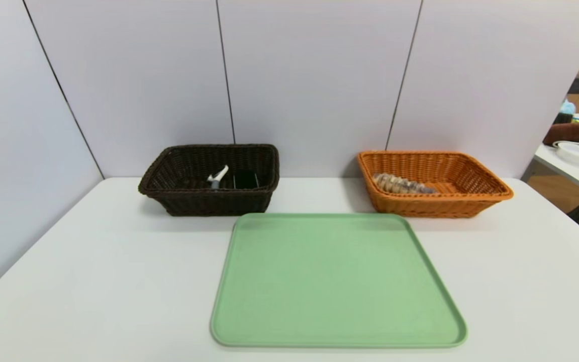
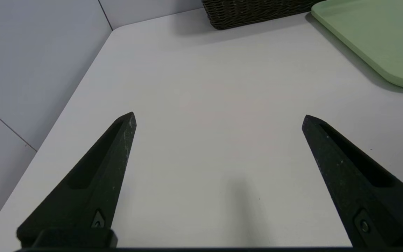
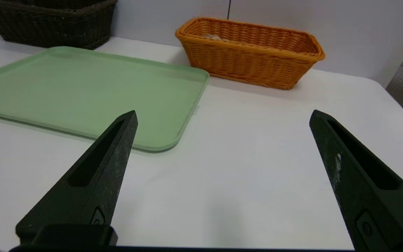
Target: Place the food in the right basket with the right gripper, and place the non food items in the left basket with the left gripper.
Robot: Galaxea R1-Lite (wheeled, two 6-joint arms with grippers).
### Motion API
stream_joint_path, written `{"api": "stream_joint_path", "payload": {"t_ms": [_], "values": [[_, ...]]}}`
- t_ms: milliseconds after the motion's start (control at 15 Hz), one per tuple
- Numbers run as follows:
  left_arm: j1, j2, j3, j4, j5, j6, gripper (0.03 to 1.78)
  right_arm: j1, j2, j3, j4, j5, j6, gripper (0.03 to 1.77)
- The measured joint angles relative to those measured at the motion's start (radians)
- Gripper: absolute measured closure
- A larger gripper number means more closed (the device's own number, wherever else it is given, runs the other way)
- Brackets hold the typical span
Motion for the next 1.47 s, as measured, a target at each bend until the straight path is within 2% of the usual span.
{"api": "stream_joint_path", "payload": {"t_ms": [200,600,1467], "values": [[0.0,0.0,0.0,0.0,0.001,-0.006,0.12,0.0,0.0,0.016,0.007,-0.025,0.035,0.1],[0.0,0.0,0.0,0.0,0.004,-0.027,0.12,0.0,0.0,0.045,0.044,-0.203,0.037,0.1],[0.0,0.0,0.0,0.006,0.006,-0.035,0.12,0.001,0.0,0.052,0.046,-0.189,0.049,0.1]]}}
